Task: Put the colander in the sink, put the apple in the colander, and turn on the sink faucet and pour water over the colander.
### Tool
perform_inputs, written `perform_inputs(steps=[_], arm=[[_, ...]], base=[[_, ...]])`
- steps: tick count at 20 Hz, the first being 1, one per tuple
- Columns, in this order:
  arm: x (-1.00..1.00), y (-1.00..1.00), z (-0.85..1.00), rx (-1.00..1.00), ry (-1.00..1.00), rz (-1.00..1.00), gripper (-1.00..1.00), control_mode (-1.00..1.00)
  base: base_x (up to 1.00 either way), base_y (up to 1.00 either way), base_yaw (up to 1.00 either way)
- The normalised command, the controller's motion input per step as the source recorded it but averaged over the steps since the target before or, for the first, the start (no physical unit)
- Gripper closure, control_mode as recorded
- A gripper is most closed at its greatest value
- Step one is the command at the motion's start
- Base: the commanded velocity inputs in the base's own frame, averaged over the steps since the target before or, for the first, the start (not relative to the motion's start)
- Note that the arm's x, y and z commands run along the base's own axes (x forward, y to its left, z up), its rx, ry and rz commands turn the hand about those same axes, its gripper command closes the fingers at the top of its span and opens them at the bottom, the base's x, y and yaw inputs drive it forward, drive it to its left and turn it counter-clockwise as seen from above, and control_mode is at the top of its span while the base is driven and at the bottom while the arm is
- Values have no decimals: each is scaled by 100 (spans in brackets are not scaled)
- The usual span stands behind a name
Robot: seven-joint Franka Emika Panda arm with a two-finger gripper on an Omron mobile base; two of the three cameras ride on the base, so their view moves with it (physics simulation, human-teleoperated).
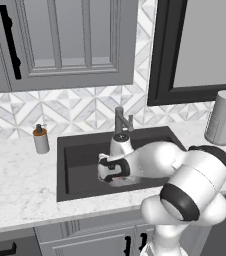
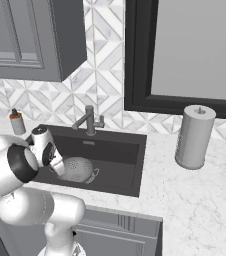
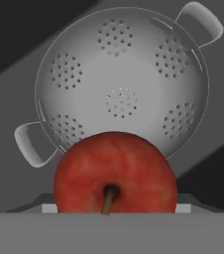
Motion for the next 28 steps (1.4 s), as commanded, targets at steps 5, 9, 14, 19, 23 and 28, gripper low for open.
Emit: perform_inputs(steps=[5, 9, 14, 19, 23, 28], arm=[[25, 0, -10, 0, 0, 0, 100, -100], [22, 0, -16, -1, 0, 0, 100, -100], [15, 2, -22, -2, 0, 0, 100, -100], [12, 6, -23, -3, 0, -1, 100, -100], [15, 0, -8, 0, 0, -1, 100, -100], [30, 2, 0, 0, 0, -2, 100, -100]], base=[[0, 0, 0], [0, 0, 0], [0, 0, 0], [0, 0, 0], [0, 0, 0], [0, 0, 0]])
